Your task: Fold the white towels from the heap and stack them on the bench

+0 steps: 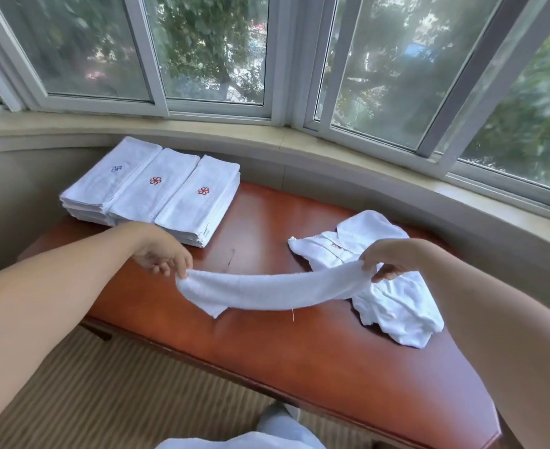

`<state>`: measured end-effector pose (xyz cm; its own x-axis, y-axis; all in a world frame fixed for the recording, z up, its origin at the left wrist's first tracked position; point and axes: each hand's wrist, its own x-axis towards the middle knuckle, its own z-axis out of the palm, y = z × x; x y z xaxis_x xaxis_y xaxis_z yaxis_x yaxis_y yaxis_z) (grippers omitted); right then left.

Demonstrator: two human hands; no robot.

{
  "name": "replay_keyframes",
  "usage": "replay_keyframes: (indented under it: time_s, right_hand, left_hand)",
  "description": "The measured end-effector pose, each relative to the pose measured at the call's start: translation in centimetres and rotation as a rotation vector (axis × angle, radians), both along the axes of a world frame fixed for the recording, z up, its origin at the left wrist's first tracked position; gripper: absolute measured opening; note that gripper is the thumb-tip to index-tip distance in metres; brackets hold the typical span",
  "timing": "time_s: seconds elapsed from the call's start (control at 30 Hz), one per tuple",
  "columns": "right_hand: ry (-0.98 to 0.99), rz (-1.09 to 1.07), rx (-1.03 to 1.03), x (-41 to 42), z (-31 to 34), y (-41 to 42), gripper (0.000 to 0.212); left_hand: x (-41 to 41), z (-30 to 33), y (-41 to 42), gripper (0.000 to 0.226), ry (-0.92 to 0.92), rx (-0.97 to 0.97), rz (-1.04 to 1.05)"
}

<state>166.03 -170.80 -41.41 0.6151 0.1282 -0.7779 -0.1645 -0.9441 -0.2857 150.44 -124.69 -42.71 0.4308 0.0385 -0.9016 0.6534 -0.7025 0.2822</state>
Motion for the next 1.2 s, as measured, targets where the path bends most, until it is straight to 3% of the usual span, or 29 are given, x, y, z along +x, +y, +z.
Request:
replay_keyframes:
  time_s: [0.07,0.13,0.27,0.33,0.4,0.47,0.53,0.7,0.83,0.97,1.2]
  right_hand:
    - [-0.025,0.0,-0.024,0.0,0.5,0.3,0.03]
    - [-0.114,-0.06,0.008,0.4,1.0,0.9,0.024]
    - [-0.388,-0.212,0.057,1.6,0.7,3.6,0.011]
    - [-0.525,-0.243,0.196,2.0,-0.9,5.0,0.025]
    - [-0.589,-0.279,0.318,1.9,-3.5,6.5,0.049]
    - [-0.518,-0.249,0.342,0.8,-7.1,7.8,0.062]
    - [-0.39,-0.165,0.313,-0.7,-11.6,8.4,0.051]
    - [-0.131,-0.139,0.21,-5.2,-21.0,7.0,0.046]
    - [-0.025,-0.141,0.128,-7.3,-26.1,5.4,0.042]
    - [-0.045,-0.283,0.066,-8.2,-29.2,4.4,0.048]
    - [-0.061,-0.429,0.014,-8.8,-32.4,3.5,0.036]
  left_hand:
    - [0.1,0.3,0.4,0.022,0.025,-0.053,0.101]
    - [0.6,1.0,0.9,0.036,-0.074,-0.052,0.221]
    - [2.5,1.5,1.4,0.021,-0.351,-0.034,0.383]
    - [3.5,-0.1,1.6,0.008,-0.611,0.053,0.497]
    - [4.1,-3.2,1.7,0.031,-0.793,0.229,0.608]
    - [3.4,-7.0,0.9,0.061,-0.746,0.307,0.588]
    - [2.1,-11.2,-0.3,0.071,-0.641,0.261,0.542]
    - [-2.6,-20.1,-3.5,0.058,-0.359,0.214,0.447]
    - [-5.2,-24.8,-5.3,0.062,-0.244,0.233,0.462]
    - [-7.2,-27.7,-6.1,0.061,-0.165,0.344,0.51]
    - [-9.3,-31.1,-6.4,0.044,-0.134,0.351,0.654]
